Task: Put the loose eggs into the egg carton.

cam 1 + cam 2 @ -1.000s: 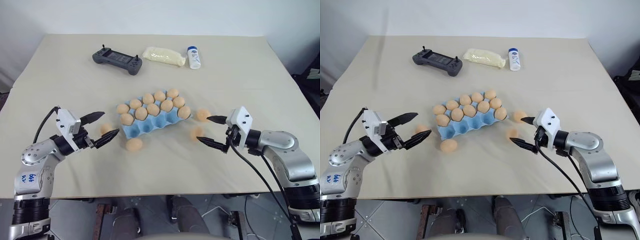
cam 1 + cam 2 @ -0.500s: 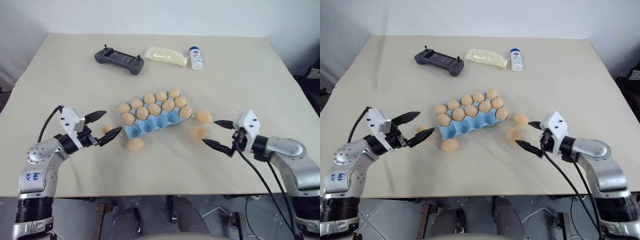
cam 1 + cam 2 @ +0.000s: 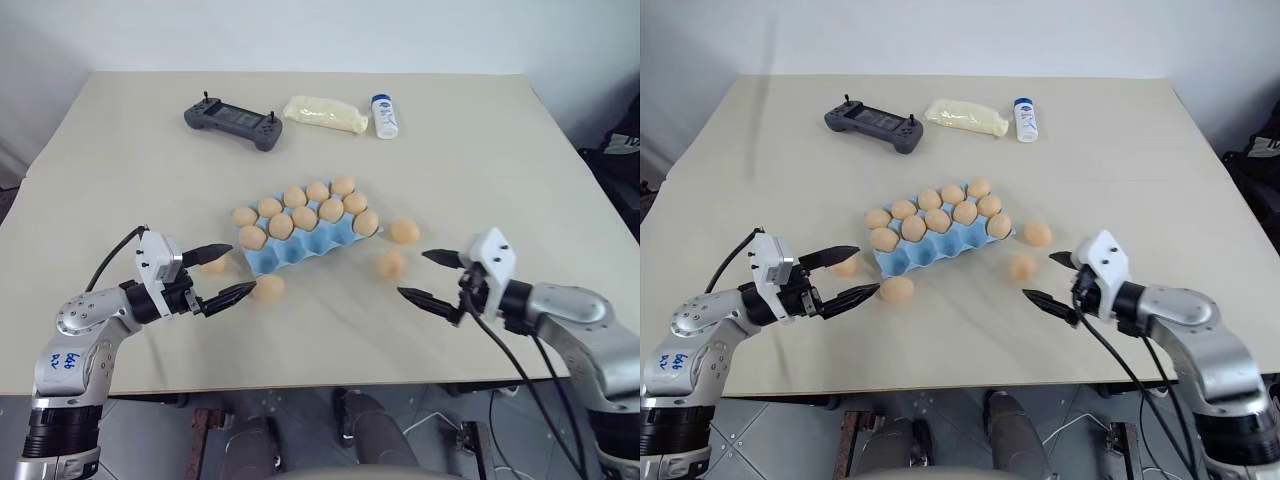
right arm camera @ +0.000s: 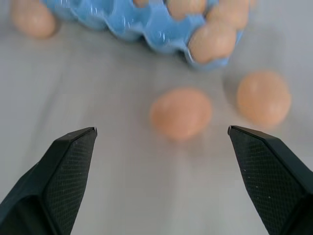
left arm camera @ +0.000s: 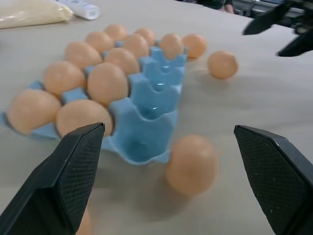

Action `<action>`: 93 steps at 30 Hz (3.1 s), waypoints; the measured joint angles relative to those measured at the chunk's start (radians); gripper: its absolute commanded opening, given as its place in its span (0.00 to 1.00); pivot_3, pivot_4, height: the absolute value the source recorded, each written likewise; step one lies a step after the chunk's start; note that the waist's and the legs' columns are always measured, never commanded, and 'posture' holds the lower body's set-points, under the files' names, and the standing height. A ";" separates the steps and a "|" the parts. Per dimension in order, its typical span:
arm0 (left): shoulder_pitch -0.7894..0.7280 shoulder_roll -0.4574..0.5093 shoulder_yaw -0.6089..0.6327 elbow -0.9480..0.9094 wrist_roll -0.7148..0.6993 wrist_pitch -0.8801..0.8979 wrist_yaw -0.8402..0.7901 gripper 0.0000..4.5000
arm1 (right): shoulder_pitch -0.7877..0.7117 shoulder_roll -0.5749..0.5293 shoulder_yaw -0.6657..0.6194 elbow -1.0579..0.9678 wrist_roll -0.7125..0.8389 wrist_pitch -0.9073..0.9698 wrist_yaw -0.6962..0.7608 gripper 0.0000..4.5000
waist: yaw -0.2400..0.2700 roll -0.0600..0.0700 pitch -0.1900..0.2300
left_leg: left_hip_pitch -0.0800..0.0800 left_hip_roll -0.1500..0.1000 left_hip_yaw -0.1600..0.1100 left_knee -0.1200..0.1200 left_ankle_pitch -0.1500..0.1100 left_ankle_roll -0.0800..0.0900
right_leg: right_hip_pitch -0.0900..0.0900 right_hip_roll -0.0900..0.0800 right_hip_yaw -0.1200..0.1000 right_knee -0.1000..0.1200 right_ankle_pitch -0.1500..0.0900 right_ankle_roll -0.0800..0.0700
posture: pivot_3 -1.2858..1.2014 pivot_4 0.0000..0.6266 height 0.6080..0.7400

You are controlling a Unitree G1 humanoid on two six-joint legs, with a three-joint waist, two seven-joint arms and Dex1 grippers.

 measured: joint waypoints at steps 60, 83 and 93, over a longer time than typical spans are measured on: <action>0.170 -0.030 0.088 -0.110 -0.015 -0.033 0.077 1.00 | -0.540 0.346 0.245 0.463 -0.190 -0.023 -0.063 0.83 | -0.003 0.001 0.000 | -0.001 0.006 0.002 -0.002 -0.005 -0.005 | -0.002 -0.002 -0.006 0.001 0.004 0.007 | 0.52 0.24 1.00; 0.111 -0.035 0.075 -0.057 -0.014 -0.053 0.064 1.00 | -0.128 -0.055 -0.053 0.106 -0.030 -0.018 0.158 0.99 | 0.019 0.001 0.001 | -0.002 0.007 0.002 -0.002 -0.009 -0.006 | -0.002 0.001 -0.004 -0.006 0.004 0.008 | 0.52 0.24 1.00; 0.072 -0.034 0.072 -0.026 -0.014 -0.057 0.058 1.00 | 0.033 -0.102 -0.157 0.095 -0.012 -0.052 0.163 0.99 | 0.000 0.001 0.001 | 0.000 0.001 0.003 0.000 -0.005 0.000 | 0.000 0.000 -0.001 -0.005 0.001 0.002 | 0.52 0.24 1.00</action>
